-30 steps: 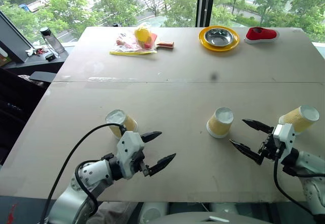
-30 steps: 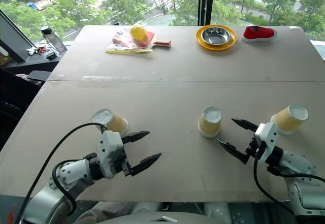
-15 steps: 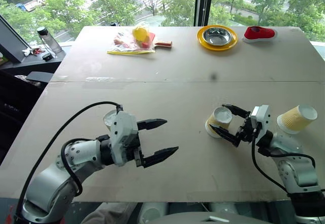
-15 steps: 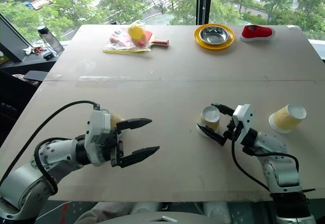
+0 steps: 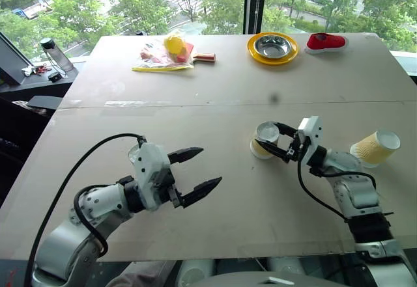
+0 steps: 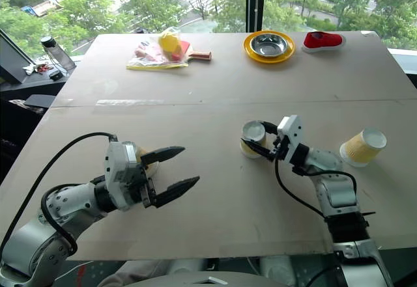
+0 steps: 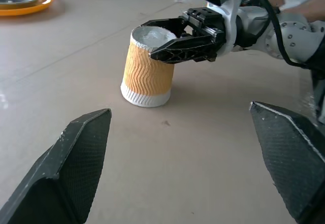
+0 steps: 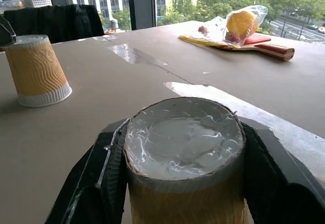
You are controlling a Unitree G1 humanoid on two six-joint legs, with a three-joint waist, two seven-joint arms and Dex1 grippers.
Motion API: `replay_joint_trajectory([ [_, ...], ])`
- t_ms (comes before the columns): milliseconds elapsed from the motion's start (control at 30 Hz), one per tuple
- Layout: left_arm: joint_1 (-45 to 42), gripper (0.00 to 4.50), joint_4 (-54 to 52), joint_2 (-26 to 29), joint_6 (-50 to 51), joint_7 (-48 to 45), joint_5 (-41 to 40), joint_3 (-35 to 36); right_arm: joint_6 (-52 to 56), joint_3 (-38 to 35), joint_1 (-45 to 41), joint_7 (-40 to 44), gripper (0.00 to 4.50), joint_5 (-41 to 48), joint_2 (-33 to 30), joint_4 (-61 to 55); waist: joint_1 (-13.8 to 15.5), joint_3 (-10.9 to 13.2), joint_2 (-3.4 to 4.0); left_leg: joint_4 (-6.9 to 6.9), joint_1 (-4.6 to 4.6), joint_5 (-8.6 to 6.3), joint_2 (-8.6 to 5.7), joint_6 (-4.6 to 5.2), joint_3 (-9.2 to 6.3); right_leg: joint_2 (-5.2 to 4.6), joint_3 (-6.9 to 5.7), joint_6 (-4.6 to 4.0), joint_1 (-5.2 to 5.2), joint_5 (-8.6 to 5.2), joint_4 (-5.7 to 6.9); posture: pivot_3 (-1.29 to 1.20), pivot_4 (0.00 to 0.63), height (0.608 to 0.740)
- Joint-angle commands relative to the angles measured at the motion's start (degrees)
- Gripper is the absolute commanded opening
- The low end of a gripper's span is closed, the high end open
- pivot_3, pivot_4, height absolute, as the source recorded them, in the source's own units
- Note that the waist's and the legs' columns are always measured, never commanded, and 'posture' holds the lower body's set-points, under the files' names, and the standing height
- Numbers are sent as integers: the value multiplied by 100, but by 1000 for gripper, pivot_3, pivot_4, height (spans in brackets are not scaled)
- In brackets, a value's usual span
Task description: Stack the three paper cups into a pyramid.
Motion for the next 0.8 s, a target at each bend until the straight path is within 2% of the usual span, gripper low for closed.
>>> replay_joint_trajectory([
  [33, -6, 4500, -287, -216, 112, 500, 66, -38, -222, 79, -525, -171, 2222, -263, 195, 483, 1, 0, -1, 0, -7, 0, 0, 0, 0, 1, 0, 1, -9, 0, 0, 0, 150, 740],
  [200, 52, 4500, -231, -325, 58, 706, 362, -145, -223, 14, -1336, -505, 2222, -412, 650, 1497, 2, 0, -4, 0, -36, 16, 1, -27, 1, 1, 1, 2, -47, -1, 12, 0, 150, 740],
  [300, 24, 4500, -215, -398, 27, 705, 414, -249, -206, 36, -1490, -322, 2222, -413, 659, 1735, 5, -2, -6, 1, -78, 28, 1, -48, 1, 2, 3, 3, -92, 0, 23, 0, 150, 740],
  [333, 17, 4500, -205, -410, 20, 695, 428, -266, -222, 42, -1501, -281, 3240, -417, 650, 1764, 4, -2, -7, 2, -79, 28, 1, -48, 1, 2, 3, 3, -92, 0, 23, 0, 150, 740],
  [367, 8, 4500, -189, -414, 5, 688, 444, -275, -231, -4, -1497, -308, 3554, -391, 654, 1758, 2, -2, -7, 2, -79, 28, 1, -47, 1, 2, 3, 3, -92, 0, 23, 0, 150, 740],
  [433, -32, 4500, -122, -360, -93, 576, 515, -306, -240, -176, -1350, -433, 4454, -334, 547, 1450, 6, -2, -7, 2, -80, 28, 1, -47, 2, 2, 4, 3, -93, 0, 23, 0, 150, 740],
  [533, -134, 4500, -107, -356, -114, 358, 364, -326, -64, -337, -842, -499, 4454, -375, 103, 585, 44, -2, -7, 2, -88, 28, 1, -47, -4, 0, -4, 3, -97, 0, 22, 0, 150, 740],
  [667, -639, 4500, -34, -384, 85, 131, 184, -624, 432, -723, 19, -546, 4454, -3, -466, -939, 47, -2, -7, 3, -97, 25, -2, -41, -4, -5, -7, 4, -97, 0, 21, 0, 150, 740],
  [800, -1218, 4500, 159, -366, 273, -110, 135, -1003, 689, -1246, 894, -1020, 4454, 108, -720, -2087, 24, -2, -7, 5, -93, 15, 1, -24, -4, 5, -1, 4, -96, 1, 25, 0, 150, 740],
])
